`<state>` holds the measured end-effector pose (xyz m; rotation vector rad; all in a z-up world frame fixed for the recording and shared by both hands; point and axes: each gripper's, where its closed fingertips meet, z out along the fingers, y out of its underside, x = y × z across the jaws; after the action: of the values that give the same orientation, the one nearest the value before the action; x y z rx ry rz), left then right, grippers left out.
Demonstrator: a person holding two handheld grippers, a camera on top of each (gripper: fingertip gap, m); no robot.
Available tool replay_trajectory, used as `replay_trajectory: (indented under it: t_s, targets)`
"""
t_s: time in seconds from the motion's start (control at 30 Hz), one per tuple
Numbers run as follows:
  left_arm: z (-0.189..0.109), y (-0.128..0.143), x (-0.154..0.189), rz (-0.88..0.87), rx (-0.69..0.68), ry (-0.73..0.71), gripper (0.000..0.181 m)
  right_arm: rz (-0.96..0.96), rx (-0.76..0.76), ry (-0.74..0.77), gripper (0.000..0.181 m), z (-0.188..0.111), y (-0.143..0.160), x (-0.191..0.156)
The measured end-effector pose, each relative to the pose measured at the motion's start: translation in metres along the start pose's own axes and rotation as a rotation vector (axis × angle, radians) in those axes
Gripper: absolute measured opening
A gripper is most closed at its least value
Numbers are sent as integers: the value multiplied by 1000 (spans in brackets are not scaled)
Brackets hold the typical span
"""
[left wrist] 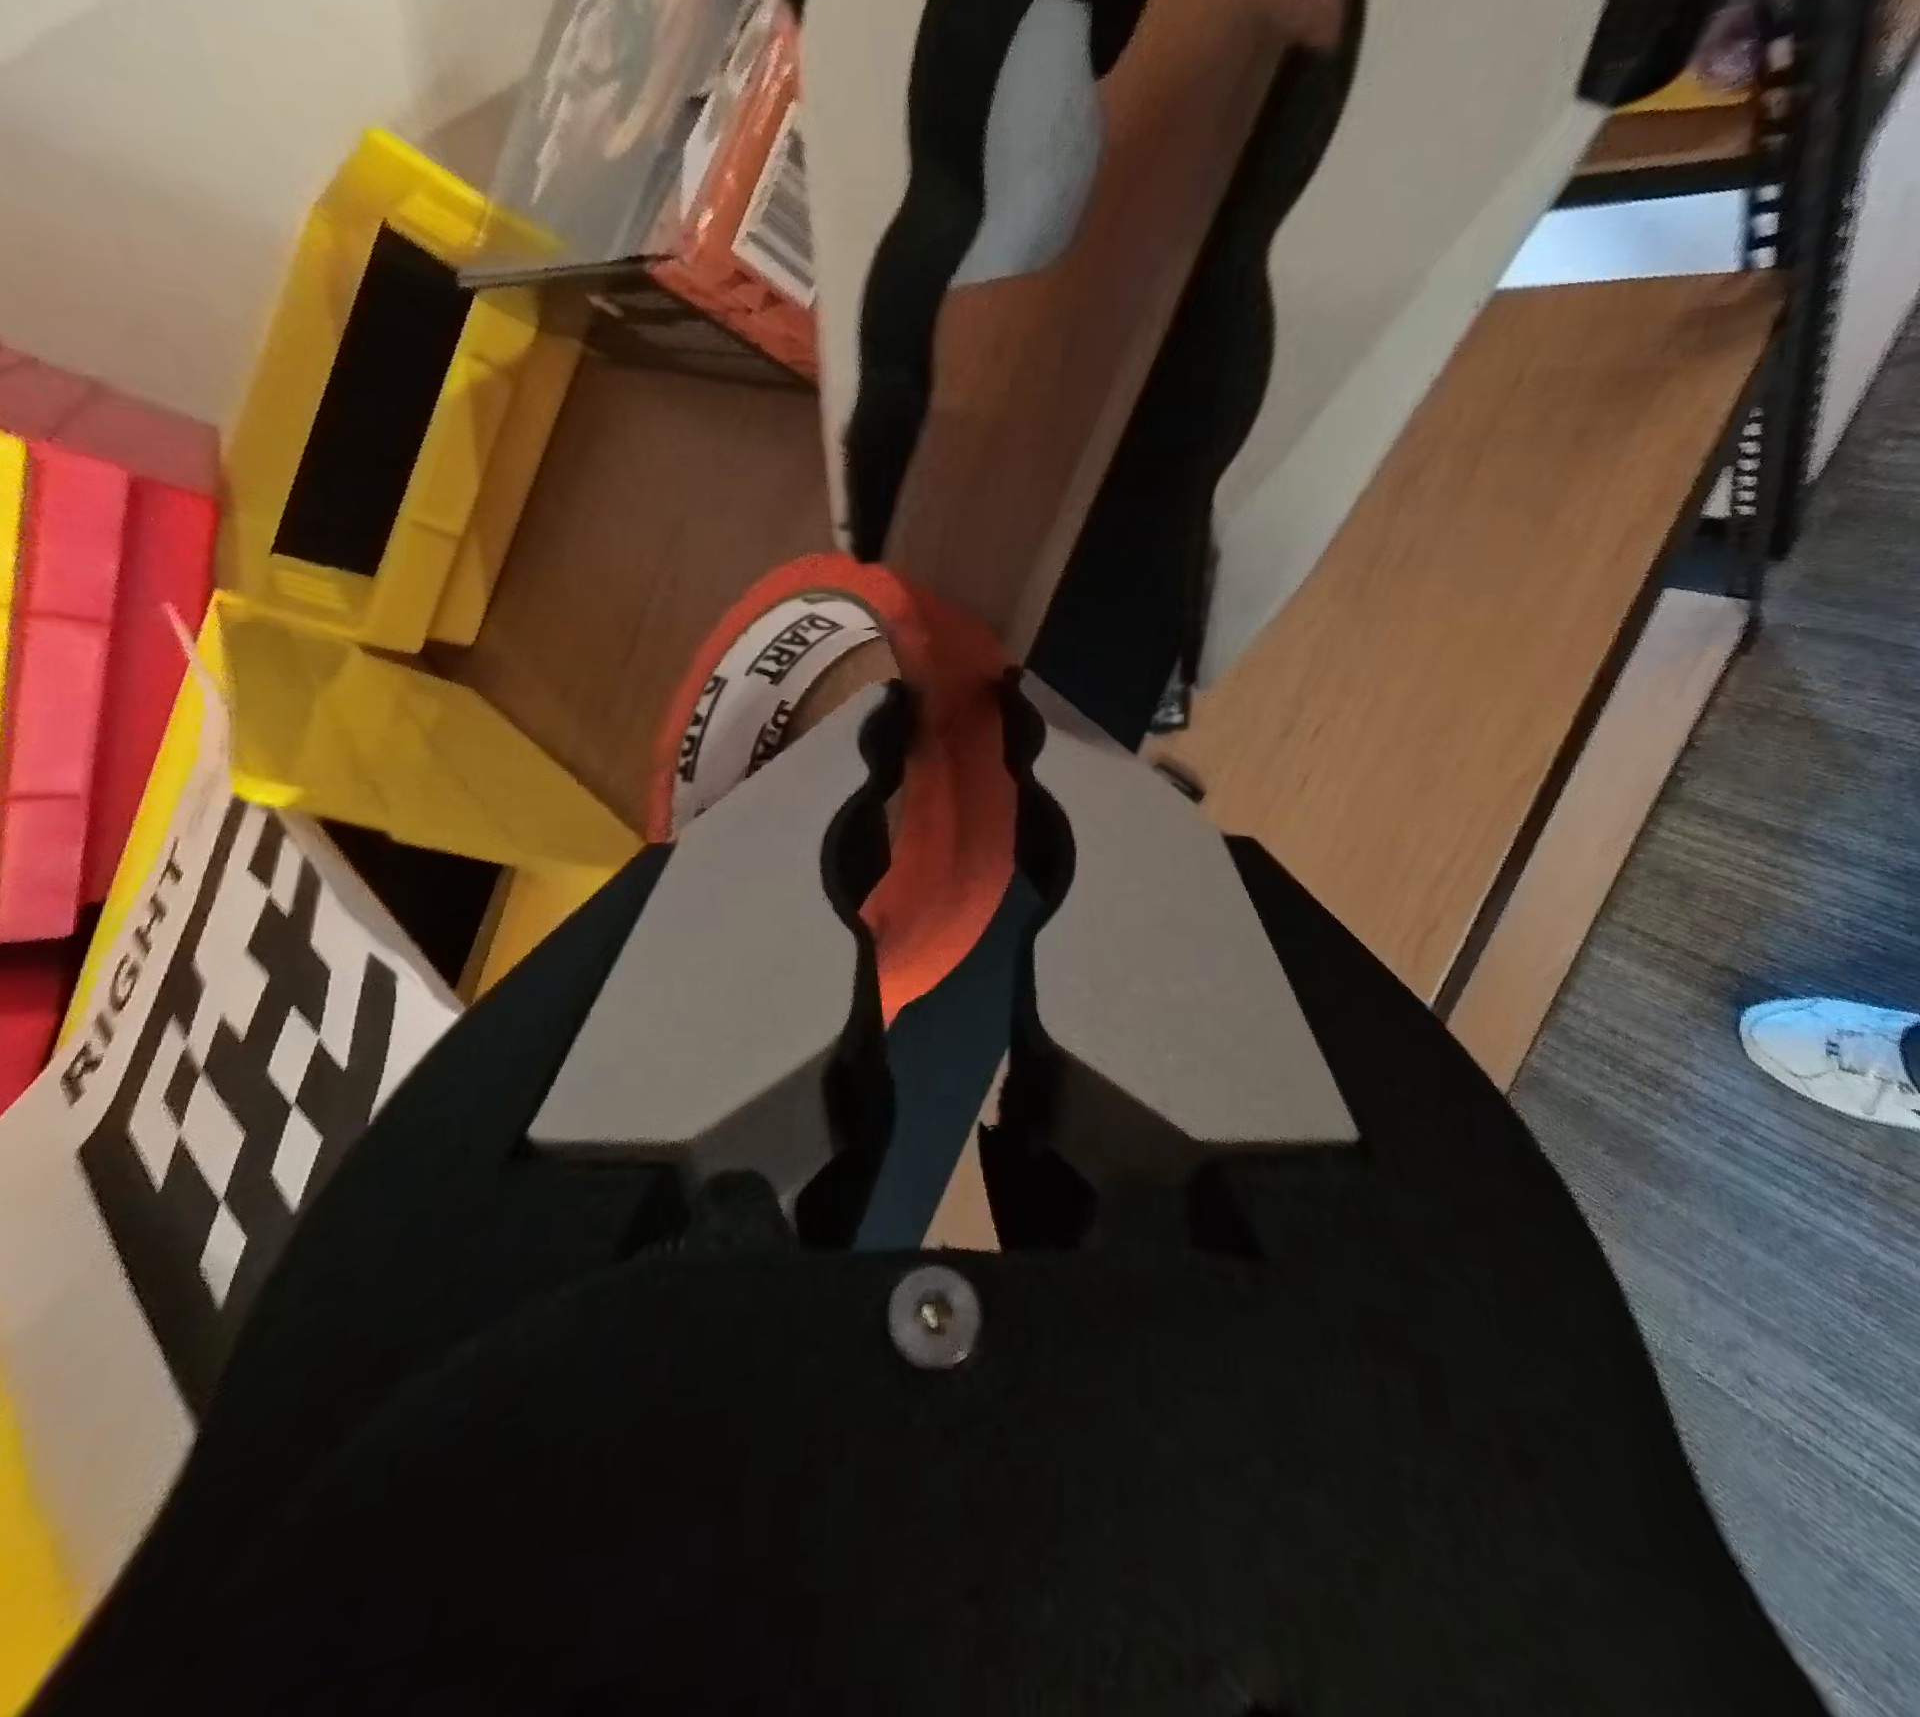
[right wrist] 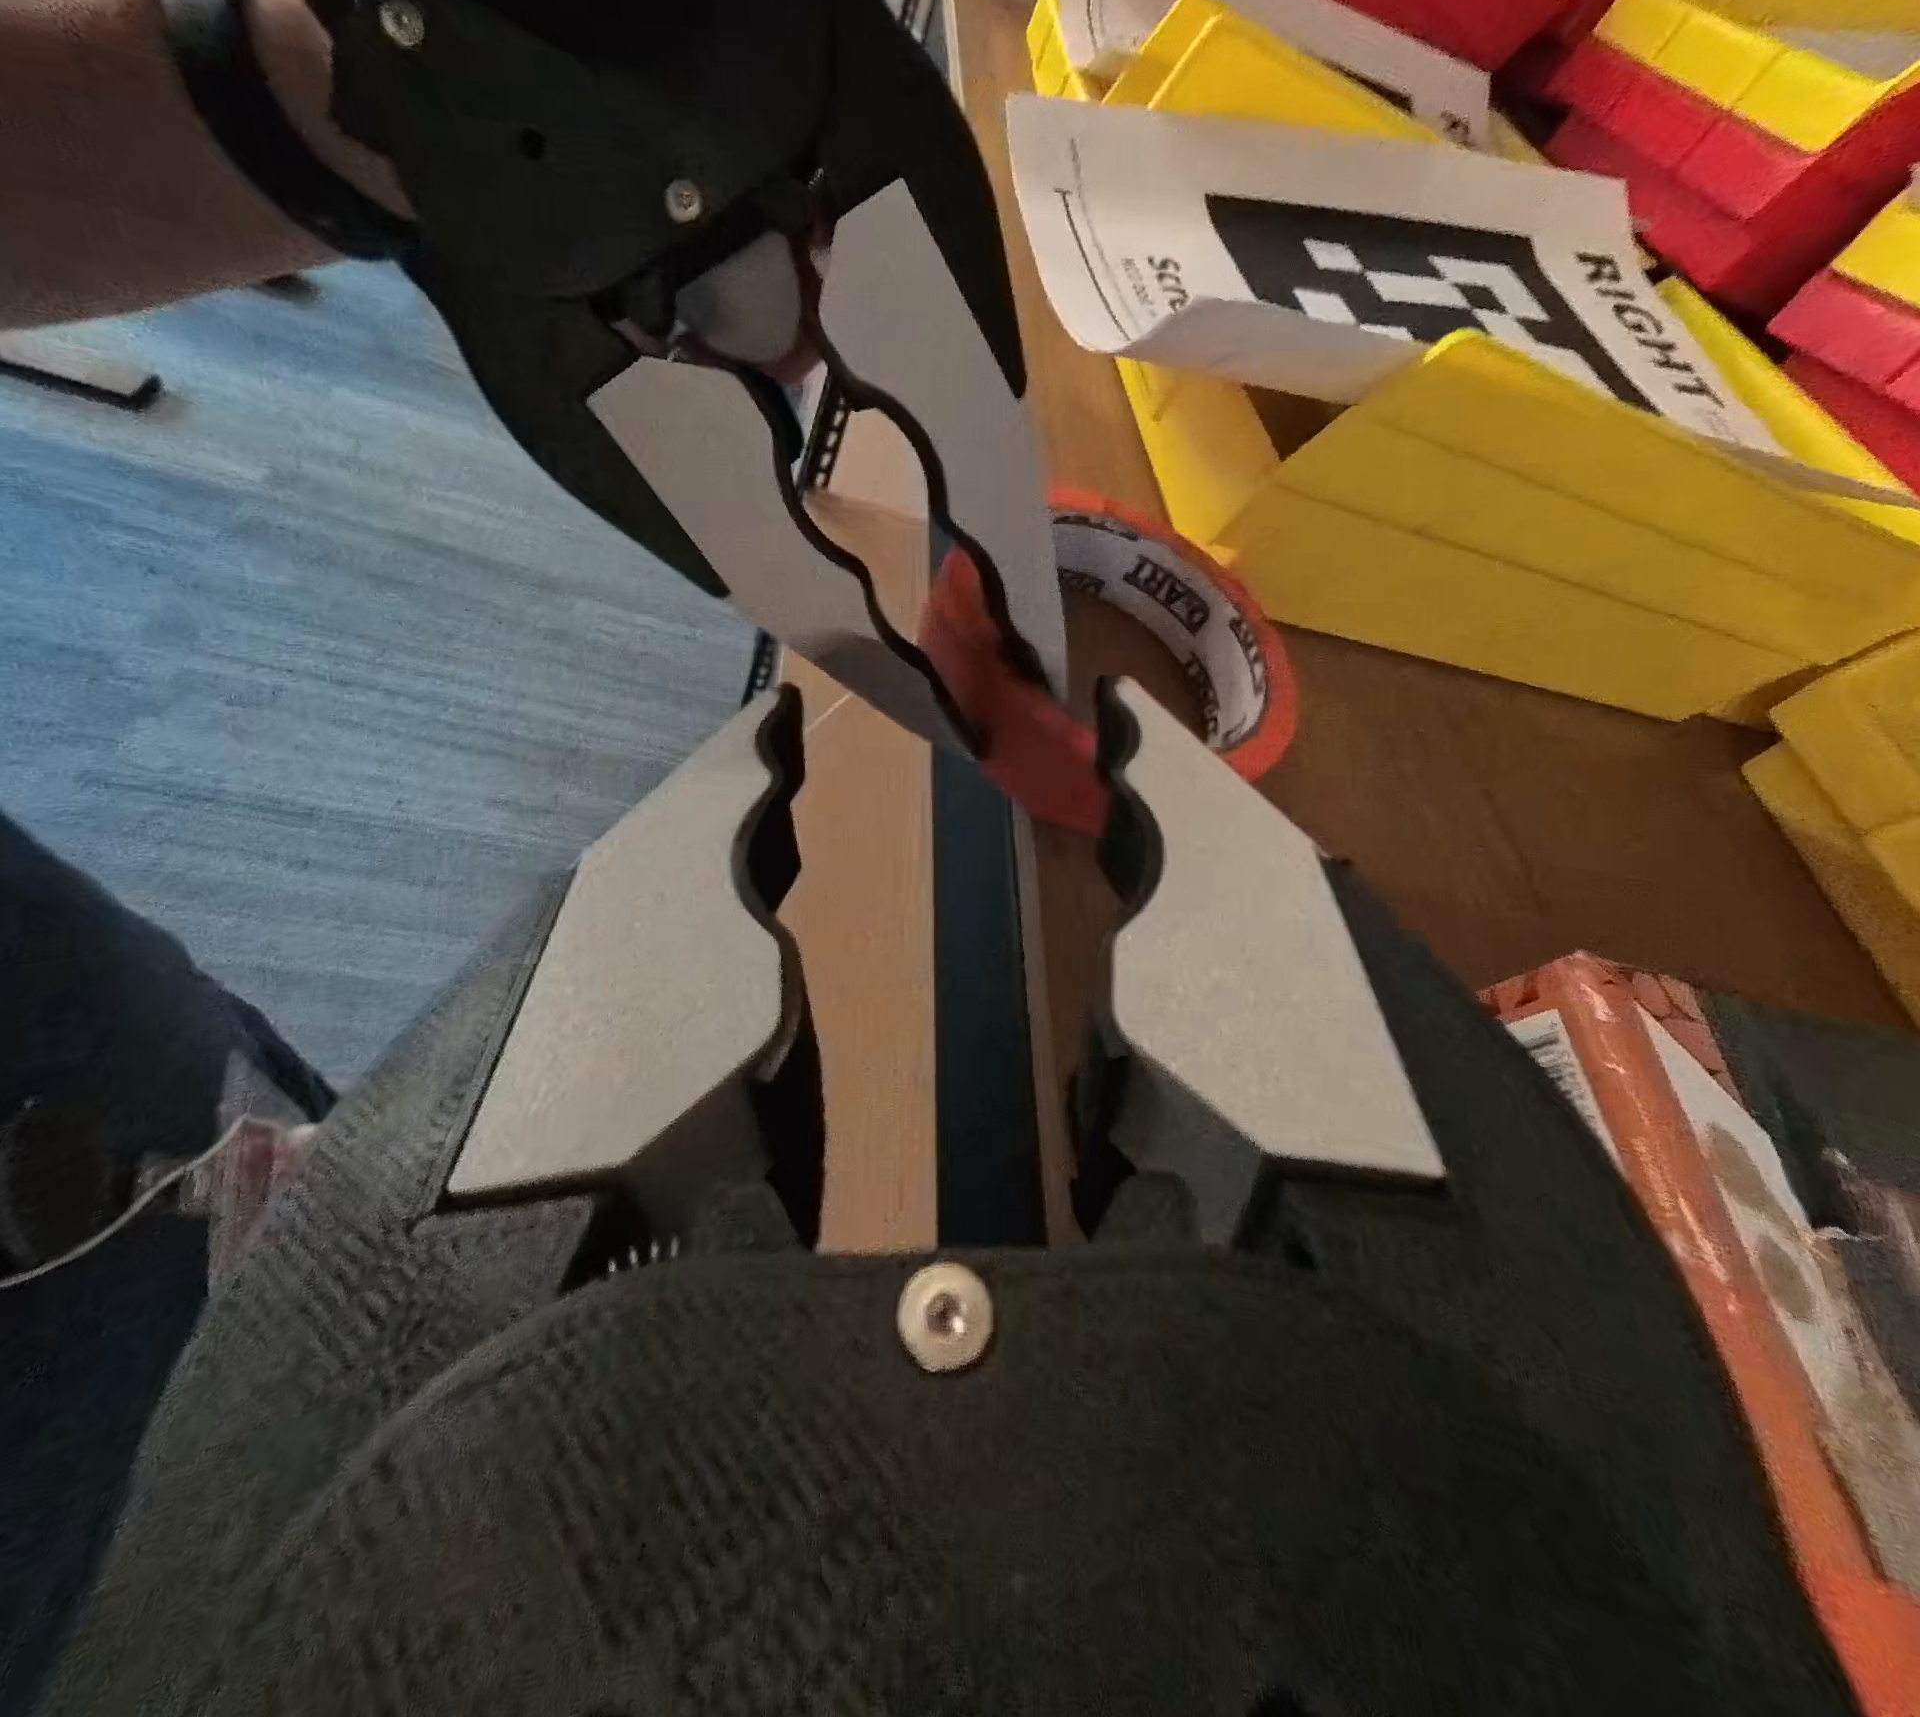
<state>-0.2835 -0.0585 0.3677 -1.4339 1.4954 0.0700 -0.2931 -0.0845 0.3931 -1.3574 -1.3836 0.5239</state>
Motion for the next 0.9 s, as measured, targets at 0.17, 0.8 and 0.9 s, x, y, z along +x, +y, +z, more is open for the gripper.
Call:
replay_trajectory:
  t_s: [0.17, 0.8, 0.9]
  targets:
    - [-4, -11, 17, 152, 98, 116, 13, -102, -70, 23, 75, 8, 8, 0]
    - [-54, -23, -34, -91, 452, -8, 18, -176, -431, -28, 22, 22, 39, 12]
    - [-83, -8, -38, -277, 459, -59, 23, -200, -409, -23, 19, 16, 35, 5]
